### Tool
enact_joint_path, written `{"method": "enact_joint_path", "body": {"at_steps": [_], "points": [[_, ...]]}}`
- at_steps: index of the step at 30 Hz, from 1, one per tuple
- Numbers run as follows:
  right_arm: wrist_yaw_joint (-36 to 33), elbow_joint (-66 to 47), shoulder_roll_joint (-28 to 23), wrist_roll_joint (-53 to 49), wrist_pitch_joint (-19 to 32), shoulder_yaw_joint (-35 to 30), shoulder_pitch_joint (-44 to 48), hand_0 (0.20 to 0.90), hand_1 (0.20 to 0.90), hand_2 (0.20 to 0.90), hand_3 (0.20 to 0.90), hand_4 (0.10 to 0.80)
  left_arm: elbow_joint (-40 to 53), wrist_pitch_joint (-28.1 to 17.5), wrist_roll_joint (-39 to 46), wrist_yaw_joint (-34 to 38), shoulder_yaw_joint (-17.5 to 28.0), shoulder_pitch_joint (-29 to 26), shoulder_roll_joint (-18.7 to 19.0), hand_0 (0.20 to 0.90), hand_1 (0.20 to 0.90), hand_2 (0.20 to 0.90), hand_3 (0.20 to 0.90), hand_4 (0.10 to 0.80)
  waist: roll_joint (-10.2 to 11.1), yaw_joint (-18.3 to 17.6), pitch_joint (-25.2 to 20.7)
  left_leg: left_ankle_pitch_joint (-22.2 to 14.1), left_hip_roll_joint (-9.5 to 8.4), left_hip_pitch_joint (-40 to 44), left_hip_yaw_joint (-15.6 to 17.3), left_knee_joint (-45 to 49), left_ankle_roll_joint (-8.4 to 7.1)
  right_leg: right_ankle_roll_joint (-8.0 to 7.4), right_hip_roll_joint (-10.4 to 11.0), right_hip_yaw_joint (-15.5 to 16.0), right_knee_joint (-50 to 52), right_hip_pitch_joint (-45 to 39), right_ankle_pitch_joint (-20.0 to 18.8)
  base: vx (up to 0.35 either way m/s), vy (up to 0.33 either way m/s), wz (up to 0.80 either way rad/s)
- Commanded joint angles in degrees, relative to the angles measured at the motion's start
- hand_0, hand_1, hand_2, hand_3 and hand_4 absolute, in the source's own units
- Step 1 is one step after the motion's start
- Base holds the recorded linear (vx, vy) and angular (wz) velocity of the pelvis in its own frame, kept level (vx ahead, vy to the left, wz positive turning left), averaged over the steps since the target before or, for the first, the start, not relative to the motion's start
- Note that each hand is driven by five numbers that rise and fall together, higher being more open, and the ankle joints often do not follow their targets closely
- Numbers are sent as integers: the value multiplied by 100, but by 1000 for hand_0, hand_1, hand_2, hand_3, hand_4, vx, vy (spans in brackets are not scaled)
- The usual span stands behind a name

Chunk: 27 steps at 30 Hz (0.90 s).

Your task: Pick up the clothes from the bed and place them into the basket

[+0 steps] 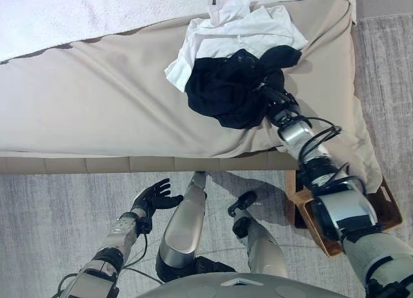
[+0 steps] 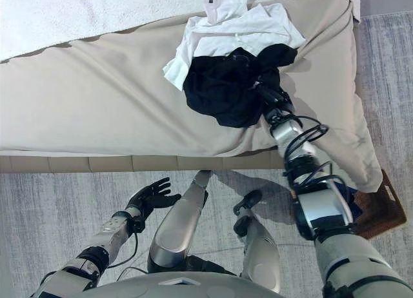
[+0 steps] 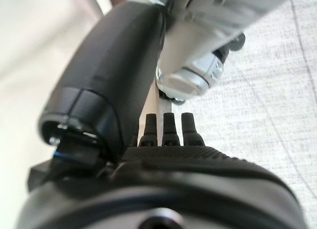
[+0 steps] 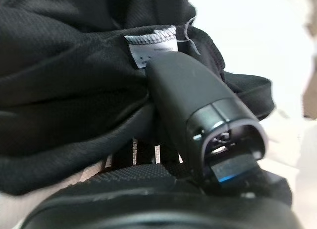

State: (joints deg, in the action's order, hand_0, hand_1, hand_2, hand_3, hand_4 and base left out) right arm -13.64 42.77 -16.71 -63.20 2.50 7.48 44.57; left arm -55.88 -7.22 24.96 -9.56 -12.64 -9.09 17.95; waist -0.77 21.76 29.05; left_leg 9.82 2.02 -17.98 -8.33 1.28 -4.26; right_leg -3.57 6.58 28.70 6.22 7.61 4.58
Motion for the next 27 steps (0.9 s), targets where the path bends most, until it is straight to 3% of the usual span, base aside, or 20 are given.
{"method": "enact_joint_path", "body": {"at_steps": [1,5,10,15,27], "points": [[46,-2564,685,1000,992,24,625,300,300,300,200,100,0,-153,64,98,-149,627,41,900,900,900,900,800,176,39,-246,-696,-289,251,294,-64,313,-81,180,79,217,-285,35,52,-49,-9],[-542,-3400,242,1704,1038,-116,454,300,300,300,200,100,-67,-89,-108,88,-86,824,29,900,900,900,900,800,213,-158,-621,-764,-245,592,400,-197,308,-99,130,-102,10,-508,40,64,-10,-19],[-950,-3848,-450,2949,543,-134,59,300,300,300,200,100,-201,10,-299,29,61,1042,3,900,900,900,900,800,247,-367,-1134,-819,-234,996,541,-344,285,-75,40,-296,-248,-816,37,82,5,-20],[-911,-3814,-1142,3936,44,-203,-387,300,300,300,200,100,-392,45,-632,-33,203,1096,-36,900,900,900,900,800,326,-503,-1524,-742,-226,1231,654,-423,282,-7,-28,-277,-433,-1132,-22,37,-19,-11],[-605,-3436,-2249,5951,-1311,-19,-625,300,300,300,200,100,-926,283,-1271,-39,574,1237,51,900,900,900,900,800,620,-469,-2000,-836,-222,1653,581,-472,238,45,-171,-286,-609,-1671,67,64,-33,5]]}}
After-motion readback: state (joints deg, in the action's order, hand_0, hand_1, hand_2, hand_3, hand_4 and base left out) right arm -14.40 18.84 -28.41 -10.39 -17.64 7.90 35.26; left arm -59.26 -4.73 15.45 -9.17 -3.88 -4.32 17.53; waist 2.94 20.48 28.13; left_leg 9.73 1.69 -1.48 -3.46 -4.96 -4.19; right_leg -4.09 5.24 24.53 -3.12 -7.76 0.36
